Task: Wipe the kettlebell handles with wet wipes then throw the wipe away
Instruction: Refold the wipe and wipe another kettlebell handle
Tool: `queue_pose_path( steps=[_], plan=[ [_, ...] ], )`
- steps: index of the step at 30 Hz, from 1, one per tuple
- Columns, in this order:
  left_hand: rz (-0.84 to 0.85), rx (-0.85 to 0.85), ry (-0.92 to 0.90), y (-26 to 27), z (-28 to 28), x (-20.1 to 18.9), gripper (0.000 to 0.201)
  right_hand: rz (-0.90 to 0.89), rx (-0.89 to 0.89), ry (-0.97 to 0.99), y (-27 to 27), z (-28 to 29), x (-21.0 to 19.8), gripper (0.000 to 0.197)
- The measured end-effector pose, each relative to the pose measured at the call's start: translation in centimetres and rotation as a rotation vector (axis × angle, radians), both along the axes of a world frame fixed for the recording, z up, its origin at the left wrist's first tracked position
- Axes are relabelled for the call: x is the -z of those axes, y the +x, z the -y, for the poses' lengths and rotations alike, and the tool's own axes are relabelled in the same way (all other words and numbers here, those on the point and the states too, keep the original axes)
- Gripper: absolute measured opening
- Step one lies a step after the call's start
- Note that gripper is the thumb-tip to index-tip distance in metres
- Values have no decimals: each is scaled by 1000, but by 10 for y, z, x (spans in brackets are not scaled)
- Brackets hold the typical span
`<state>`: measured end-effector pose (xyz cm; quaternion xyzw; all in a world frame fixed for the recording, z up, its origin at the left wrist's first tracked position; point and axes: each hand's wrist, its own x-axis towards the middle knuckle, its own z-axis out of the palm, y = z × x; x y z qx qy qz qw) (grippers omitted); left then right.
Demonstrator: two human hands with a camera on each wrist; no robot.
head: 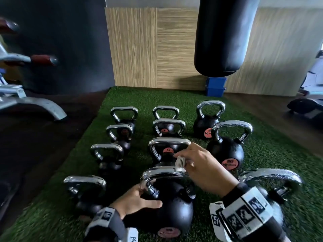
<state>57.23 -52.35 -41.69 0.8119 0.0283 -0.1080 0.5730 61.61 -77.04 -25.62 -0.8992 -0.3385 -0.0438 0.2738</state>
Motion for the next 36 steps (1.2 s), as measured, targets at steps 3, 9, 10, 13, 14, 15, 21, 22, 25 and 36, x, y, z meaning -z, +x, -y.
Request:
queue_pose_path(
  steps=[3, 9, 10, 13, 14, 15, 21, 22, 25, 36],
  plan=[
    [91, -193, -74, 3, 29, 24, 74, 120, -29, 36, -14, -3, 3, 58],
    [111, -345, -237, 6, 43, 38, 60, 212, -69, -29, -27, -13, 12, 23],
    [119, -351, -249, 6, 44, 38, 59, 201, -83, -43, -29, -14, 13, 19],
    [118, -364, -258, 5, 47, 37, 57, 171, -75, -95, -29, -16, 17, 17],
    [119, -373, -262, 5, 48, 38, 56, 175, -62, -107, -30, -18, 18, 16],
    [121, -381, -266, 5, 48, 38, 56, 183, -49, -110, -31, -19, 18, 17],
    [117, -393, -293, 5, 47, 39, 51, 198, 131, 34, -29, 0, 23, 24],
    [114, -399, -301, 6, 48, 39, 49, 195, 136, 42, -29, 0, 23, 24],
    [109, -404, -316, 5, 50, 39, 47, 229, 124, 26, -32, -8, 25, 26],
    [92, -396, -313, 4, 48, 38, 64, 231, 294, 343, -26, 19, 62, 26]
  ],
)
